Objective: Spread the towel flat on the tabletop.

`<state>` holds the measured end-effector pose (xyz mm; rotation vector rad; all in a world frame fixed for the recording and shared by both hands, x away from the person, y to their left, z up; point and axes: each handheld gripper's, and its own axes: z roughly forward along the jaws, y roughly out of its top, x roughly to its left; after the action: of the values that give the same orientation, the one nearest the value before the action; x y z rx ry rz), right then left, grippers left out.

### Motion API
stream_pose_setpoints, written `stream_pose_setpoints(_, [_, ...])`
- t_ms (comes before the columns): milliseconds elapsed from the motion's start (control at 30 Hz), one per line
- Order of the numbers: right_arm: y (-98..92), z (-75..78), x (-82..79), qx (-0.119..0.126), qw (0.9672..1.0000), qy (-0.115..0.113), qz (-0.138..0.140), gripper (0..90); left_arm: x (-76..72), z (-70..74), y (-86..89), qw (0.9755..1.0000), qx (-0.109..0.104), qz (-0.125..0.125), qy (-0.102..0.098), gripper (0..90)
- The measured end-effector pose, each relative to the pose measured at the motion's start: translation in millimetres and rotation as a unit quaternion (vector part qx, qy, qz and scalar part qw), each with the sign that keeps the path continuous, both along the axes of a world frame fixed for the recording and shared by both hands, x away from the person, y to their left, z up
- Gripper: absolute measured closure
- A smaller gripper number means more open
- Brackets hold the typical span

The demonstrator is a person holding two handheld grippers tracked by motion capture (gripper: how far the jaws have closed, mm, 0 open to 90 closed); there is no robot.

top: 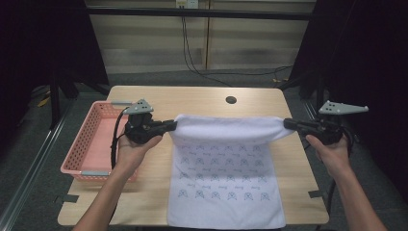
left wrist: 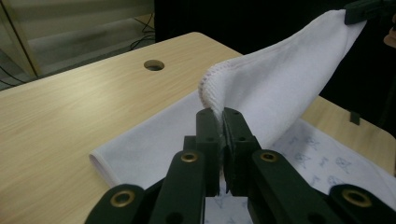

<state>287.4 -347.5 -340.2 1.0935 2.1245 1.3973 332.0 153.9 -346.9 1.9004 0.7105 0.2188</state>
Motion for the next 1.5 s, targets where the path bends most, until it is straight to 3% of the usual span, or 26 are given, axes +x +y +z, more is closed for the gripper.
stream_pose_setpoints(67, [2.0, -2.3, -14.1, 0.002, 1.0, 0.002, 0.009, 86.6, -10.8, -4.8, 2.4, 1.0, 0.002, 0.001, -0.004, 86.5])
stream_pose_setpoints(167, [10.5, -19.8, -39.9, -0.029, 0.9991, 0.026, 0.014, 86.7, -29.4, -23.5, 3.9, 0.9999, -0.003, -0.008, 0.006, 86.6])
stream_pose_setpoints(233, [11.5, -24.2, -46.1, -0.035, 0.9989, 0.028, 0.016, 86.6, -40.1, -33.9, 6.6, 0.9999, 0.002, -0.013, 0.01, 86.6])
stream_pose_setpoints(333, [8.1, -36.2, -64.7, -0.017, 0.9991, 0.034, 0.019, 86.6, -53.3, -45.1, 12.1, 0.9996, 0.006, -0.019, 0.019, 86.4])
stream_pose_setpoints(367, [7.9, -49.4, -75.2, -0.012, 0.9987, 0.045, 0.02, 86.6, -64.1, -59.2, 12.0, 0.9988, 0.023, -0.029, 0.031, 86.1])
stream_pose_setpoints(433, [9.3, -57.7, -79.8, -0.017, 0.9982, 0.055, 0.021, 86.6, -68.4, -67.0, 11.1, 0.9981, 0.029, -0.037, 0.039, 86.1])
stream_pose_setpoints(467, [10.5, -66.1, -84.5, -0.024, 0.9975, 0.063, 0.021, 86.5, -72.4, -75.1, 10.1, 0.9972, 0.039, -0.045, 0.046, 86.0])
stream_pose_setpoints(500, [11.0, -84.1, -91.8, -0.023, 0.996, 0.083, 0.023, 86.2, -77.8, -91.7, 10.1, 0.9961, 0.047, -0.045, 0.06, 85.0])
stream_pose_setpoints(533, [11.0, -84.1, -91.8, -0.023, 0.996, 0.083, 0.023, 86.2, -77.8, -91.7, 10.1, 0.9961, 0.047, -0.045, 0.06, 85.0])
stream_pose_setpoints(567, [11.5, -93.3, -94.4, -0.022, 0.9948, 0.094, 0.031, 86.0, -78.6, -99.6, 10.3, 0.995, 0.052, -0.045, 0.072, 85.0])
stream_pose_setpoints(700, [16.1, -119.4, -102.9, -0.056, 0.9881, 0.134, 0.049, 84.2, -82.7, -120.7, 11.5, 0.9913, 0.065, -0.058, 0.099, 84.1])
stream_pose_setpoints(767, [15.6, -124.7, -107.8, -0.063, 0.9851, 0.145, 0.069, 82.8, -87.8, -128.6, 7.9, 0.9873, 0.086, -0.07, 0.114, 84.0])
stream_pose_setpoints(833, [15.5, -125.3, -109.5, -0.062, 0.9845, 0.147, 0.072, 82.9, -89.9, -130.6, 7.1, 0.9859, 0.092, -0.075, 0.117, 84.1])
stream_pose_setpoints(900, [17.3, -125.7, -113.4, -0.078, 0.9818, 0.156, 0.075, 81.6, -93.4, -132.8, 8.5, 0.9838, 0.096, -0.083, 0.127, 83.5])
stream_pose_setpoints(967, [18.6, -123.7, -117.8, -0.077, 0.9789, 0.168, 0.087, 81.2, -97.4, -132.2, 12.0, 0.9824, 0.096, -0.093, 0.13, 83.5])
stream_pose_setpoints(1000, [19.4, -122.1, -121.3, -0.078, 0.9791, 0.166, 0.087, 79.1, -99.7, -131.5, 13.9, 0.9816, 0.103, -0.097, 0.129, 82.9])
stream_pose_setpoints(1033, [19.7, -119.3, -128.0, -0.078, 0.9771, 0.171, 0.1, 74.3, -104.6, -130.5, 16.8, 0.9786, 0.112, -0.109, 0.134, 80.7])
stream_pose_setpoints(1167, [18.7, -115.3, -142.4, -0.069, 0.9765, 0.17, 0.113, 69.8, -114.6, -124.9, 22.8, 0.9765, 0.114, -0.127, 0.132, 76.8])
stream_pose_setpoints(1200, [19.1, -114.6, -145.1, -0.069, 0.9776, 0.165, 0.111, 68.9, -114.6, -124.9, 22.8, 0.9765, 0.114, -0.127, 0.132, 75.1])
stream_pose_setpoints(1300, [20.2, -113.2, -147.4, -0.064, 0.9805, 0.153, 0.105, 67.7, -114.5, -117.6, 26.5, 0.9804, 0.079, -0.122, 0.133, 71.1])
stream_pose_setpoints(1367, [20.9, -112.1, -144.8, -0.06, 0.9838, 0.14, 0.094, 65.7, -112.6, -112.1, 25.0, 0.9834, 0.078, -0.115, 0.117, 68.9])
stream_pose_setpoints(1433, [21.3, -108.7, -138.7, -0.051, 0.9876, 0.122, 0.084, 63.6, -102.4, -109.7, 18.7, 0.9863, 0.072, -0.095, 0.114, 63.1])
stream_pose_setpoints(1500, [21.6, -108.0, -135.8, -0.05, 0.9888, 0.118, 0.076, 63.1, -97.9, -109.9, 15.2, 0.9866, 0.072, -0.091, 0.115, 61.6])
